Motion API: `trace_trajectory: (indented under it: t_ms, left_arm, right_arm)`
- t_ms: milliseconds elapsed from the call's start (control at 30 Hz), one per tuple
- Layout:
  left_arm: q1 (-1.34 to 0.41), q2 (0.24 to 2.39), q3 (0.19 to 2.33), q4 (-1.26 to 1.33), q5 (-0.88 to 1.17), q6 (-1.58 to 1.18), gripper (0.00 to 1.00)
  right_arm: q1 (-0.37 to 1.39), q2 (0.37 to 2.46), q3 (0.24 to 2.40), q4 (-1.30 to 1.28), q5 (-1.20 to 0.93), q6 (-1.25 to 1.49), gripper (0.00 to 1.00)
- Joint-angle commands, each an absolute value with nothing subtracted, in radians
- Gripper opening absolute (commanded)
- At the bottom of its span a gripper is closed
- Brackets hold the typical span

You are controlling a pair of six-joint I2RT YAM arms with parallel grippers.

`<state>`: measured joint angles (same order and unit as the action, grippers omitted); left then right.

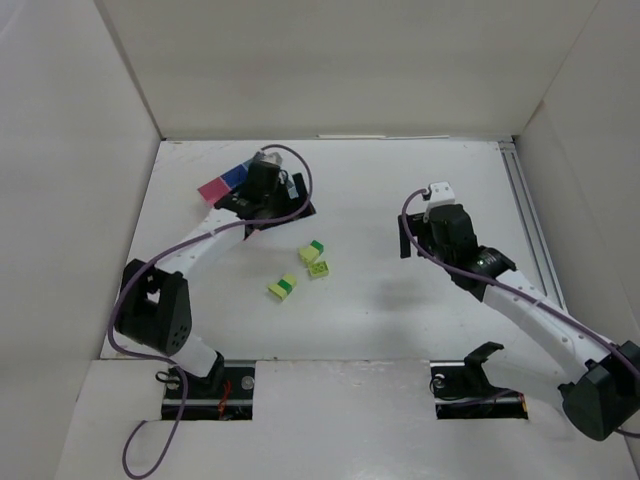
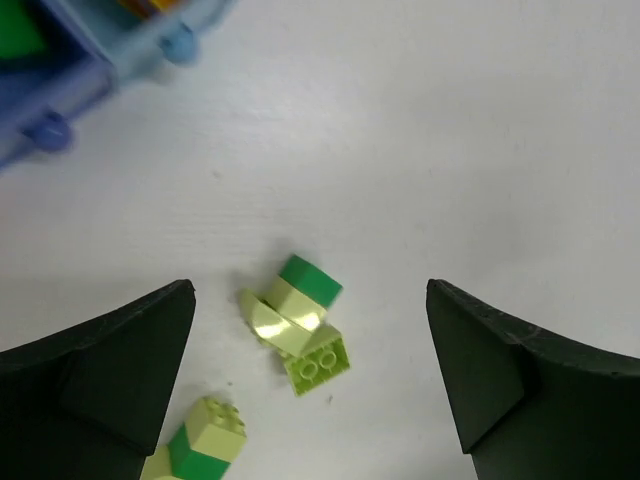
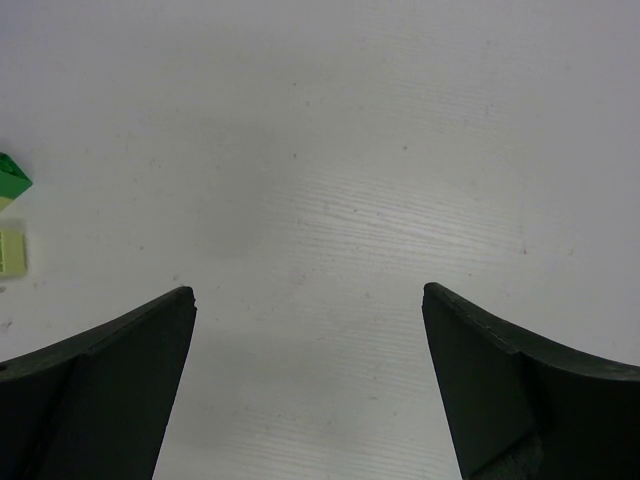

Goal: Sort the legos into containers by color

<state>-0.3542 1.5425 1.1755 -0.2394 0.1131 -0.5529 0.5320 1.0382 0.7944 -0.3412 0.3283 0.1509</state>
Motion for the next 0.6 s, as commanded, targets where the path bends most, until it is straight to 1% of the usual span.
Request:
trace_trajectory:
  t_ms: [0, 67, 133, 167, 333, 467, 567]
  left_arm:
    - [-0.484, 1.516, 1.111, -0.273, 0.068, -0.509, 1.0]
    - [-0.559, 1.516, 1.082, -0.273, 0.031, -0.522, 1.0]
    - [-0.593, 1.516, 1.042, -0.273, 0.031, -0.532, 1.0]
    - [-0.606, 1.526, 1.032, -0.264, 0.04, -0.532, 0.98]
    - [-0.688, 1.526, 1.014, -0.264, 0.012, -0.558, 0.98]
    - [-0.732, 1.571, 1.028, -0.32, -0.038, -0.558, 0.98]
    - [-0.732, 1.591, 1.04, -0.341, -0.06, -0.558, 0.98]
  right_arm:
    - [0.541, 1.043, 0.851, -0.276, 0.328, 0.109, 1.0]
    - [0.541, 1.052, 0.851, -0.276, 0.337, 0.1, 1.0]
    - [0.541, 1.052, 0.851, -0.276, 0.348, 0.1, 1.0]
    - [0.541, 1.052, 0.851, -0.285, 0.357, 0.1, 1.0]
    - [0.531, 1.052, 0.832, -0.285, 0.357, 0.1, 1.0]
    - [0.512, 1.034, 0.812, -0.285, 0.348, 0.1, 1.0]
    - [0.512, 1.034, 0.811, -0.296, 0.348, 0.1, 1.0]
